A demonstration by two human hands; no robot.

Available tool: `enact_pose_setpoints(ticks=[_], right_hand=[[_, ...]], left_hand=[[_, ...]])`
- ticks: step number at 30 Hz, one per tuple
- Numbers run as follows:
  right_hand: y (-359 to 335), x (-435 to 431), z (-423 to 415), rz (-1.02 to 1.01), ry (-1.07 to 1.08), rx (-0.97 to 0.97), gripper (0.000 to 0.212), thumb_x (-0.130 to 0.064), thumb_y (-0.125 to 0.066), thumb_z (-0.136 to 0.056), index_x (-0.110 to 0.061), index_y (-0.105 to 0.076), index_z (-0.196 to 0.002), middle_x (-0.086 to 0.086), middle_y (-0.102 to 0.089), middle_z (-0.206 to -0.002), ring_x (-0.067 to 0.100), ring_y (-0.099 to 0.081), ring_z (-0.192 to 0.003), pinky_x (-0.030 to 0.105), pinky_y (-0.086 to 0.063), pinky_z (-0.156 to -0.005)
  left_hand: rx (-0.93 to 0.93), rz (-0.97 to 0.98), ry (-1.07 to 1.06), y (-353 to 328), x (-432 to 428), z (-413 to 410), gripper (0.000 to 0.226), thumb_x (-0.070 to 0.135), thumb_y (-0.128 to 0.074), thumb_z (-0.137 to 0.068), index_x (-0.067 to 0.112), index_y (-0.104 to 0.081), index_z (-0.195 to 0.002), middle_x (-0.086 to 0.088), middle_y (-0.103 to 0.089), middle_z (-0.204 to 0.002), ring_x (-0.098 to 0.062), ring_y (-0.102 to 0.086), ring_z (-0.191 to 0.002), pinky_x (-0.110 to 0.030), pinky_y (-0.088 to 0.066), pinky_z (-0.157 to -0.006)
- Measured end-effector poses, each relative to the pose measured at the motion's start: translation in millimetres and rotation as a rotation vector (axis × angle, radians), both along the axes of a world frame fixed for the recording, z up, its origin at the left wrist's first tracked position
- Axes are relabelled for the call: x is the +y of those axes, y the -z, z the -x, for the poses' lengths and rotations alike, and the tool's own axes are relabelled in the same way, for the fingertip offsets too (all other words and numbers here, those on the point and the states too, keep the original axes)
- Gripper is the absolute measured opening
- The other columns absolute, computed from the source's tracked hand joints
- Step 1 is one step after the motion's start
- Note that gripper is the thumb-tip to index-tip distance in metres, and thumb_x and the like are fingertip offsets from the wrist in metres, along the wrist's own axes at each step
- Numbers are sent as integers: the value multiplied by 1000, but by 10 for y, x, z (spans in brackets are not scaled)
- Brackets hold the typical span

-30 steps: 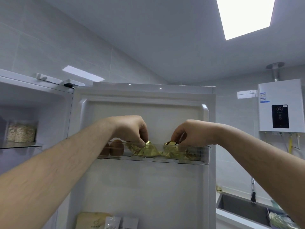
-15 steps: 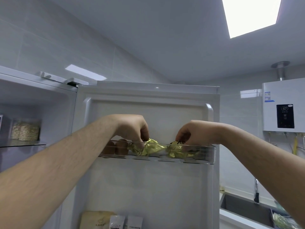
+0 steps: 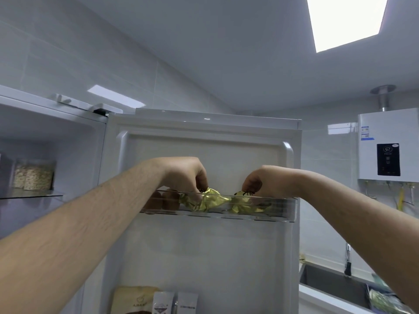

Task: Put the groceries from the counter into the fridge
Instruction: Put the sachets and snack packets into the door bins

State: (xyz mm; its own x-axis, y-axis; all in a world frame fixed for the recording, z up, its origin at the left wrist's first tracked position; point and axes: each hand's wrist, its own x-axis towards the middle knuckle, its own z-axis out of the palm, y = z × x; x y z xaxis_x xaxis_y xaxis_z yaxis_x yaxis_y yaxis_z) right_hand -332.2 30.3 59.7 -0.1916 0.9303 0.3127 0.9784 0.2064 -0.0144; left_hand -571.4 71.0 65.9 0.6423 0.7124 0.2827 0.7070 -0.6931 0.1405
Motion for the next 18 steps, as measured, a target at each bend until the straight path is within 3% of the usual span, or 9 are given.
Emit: enact_pose_setpoints(ticks=[6, 10, 14, 16, 18], right_hand=[[-19, -27, 10, 14, 18, 2, 18, -34, -77, -82, -34, -70, -99, -15, -70, -93, 8, -66, -88, 23, -55, -82], [-64, -123, 20, -9, 24, 88, 28, -36, -74, -85, -30, -69, -112, -14, -69, -101, 8, -66, -93, 24, -54, -86], [-72, -275, 29, -113, -1, 206, 26, -37, -74, -85, -30, -70, -109, -15, -69, -99, 6, -66, -91, 24, -55, -84], [-46, -351, 26, -182, -8, 208, 25, -35, -72, -87, -30, -70, -111, -17, -67, -101, 1, -64, -93, 21, -51, -85], [-4, -423, 10, -221, -17, 211, 25, -34, -70, -88, -29, -69, -113, -17, -66, -103, 0, -63, -94, 23, -52, -88]], left_hand=[[6, -5, 0, -2, 8, 10, 14, 16, -79, -78, 25, -73, -86, 18, -66, -65, 8, -57, -50, -8, -39, -45], [-29, -49, 15, -23, 24, 59, 25, 21, -78, -80, 19, -75, -105, 15, -72, -86, 0, -67, -79, -15, -50, -67], [-143, -83, 47, -74, -35, 131, 32, 28, -78, -82, 19, -72, -112, 14, -72, -97, -2, -67, -91, -28, -55, -88], [-205, -89, 75, -81, -95, 152, 28, 28, -76, -84, 20, -74, -111, 13, -73, -97, -3, -67, -94, -33, -54, -92], [-249, -109, 95, -72, -144, 155, 27, 29, -74, -86, 22, -73, -111, 16, -72, -98, 0, -66, -94, -28, -54, -91]])
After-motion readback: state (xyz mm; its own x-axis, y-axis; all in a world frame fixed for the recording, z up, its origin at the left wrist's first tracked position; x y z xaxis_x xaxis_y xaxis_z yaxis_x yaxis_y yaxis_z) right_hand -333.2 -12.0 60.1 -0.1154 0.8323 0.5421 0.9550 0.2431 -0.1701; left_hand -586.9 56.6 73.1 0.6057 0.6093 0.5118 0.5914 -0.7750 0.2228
